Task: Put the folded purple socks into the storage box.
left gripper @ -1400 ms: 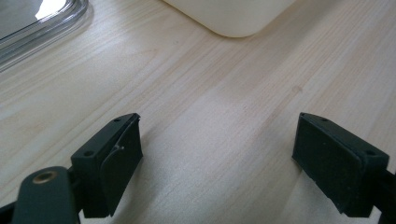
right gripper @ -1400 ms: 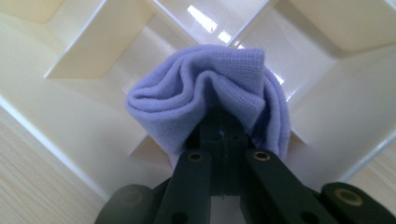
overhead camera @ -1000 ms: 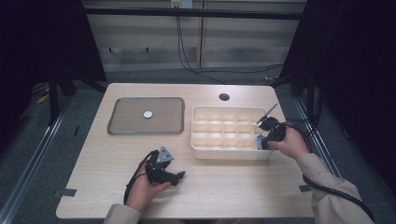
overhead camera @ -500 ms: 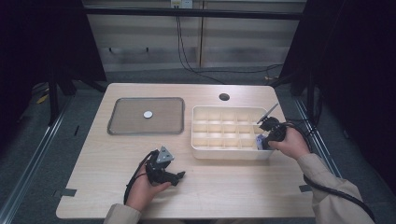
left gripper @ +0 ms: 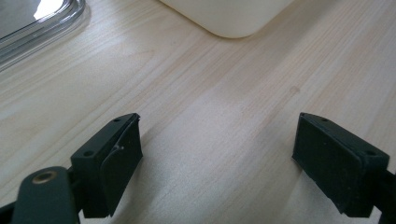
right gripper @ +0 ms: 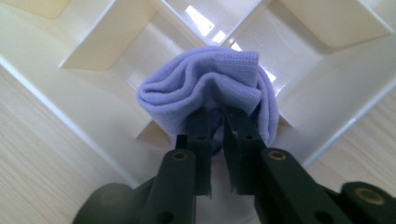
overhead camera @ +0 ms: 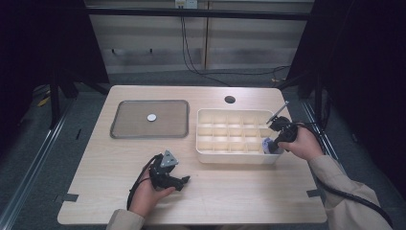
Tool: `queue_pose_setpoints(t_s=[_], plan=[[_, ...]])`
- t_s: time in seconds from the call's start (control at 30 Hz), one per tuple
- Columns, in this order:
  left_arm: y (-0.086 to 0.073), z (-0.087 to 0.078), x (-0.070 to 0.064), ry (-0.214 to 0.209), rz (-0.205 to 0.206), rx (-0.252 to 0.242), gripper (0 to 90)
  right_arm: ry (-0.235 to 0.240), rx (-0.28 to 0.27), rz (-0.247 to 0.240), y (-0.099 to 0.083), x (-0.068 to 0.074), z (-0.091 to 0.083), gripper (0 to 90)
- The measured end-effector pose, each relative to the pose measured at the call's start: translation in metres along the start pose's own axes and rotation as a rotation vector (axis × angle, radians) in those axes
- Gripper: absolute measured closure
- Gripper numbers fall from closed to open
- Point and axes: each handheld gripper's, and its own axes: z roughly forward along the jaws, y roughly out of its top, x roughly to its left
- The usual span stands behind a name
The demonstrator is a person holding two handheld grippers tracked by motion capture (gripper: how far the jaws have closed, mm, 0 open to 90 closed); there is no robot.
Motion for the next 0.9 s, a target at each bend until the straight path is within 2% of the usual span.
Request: queue_pose_setpoints(t_s=[0.2, 0.5, 0.9], plan=[[0.000, 0.000, 0.000, 0.002, 0.002, -0.001, 14.7, 0.004, -0.020, 0.003, -0.002, -0.001, -0.010, 75.2], [0.000, 0.000, 0.000, 0.004, 0.005, -0.001, 14.7, -0.002, -0.027, 0.002, -0.001, -0.001, -0.021, 61.6], [0.000, 0.000, 0.000, 0.004, 0.005, 0.000, 14.7, 0.000, -0.035, 0.001, 0.001, 0.001, -0.029, 55.2]])
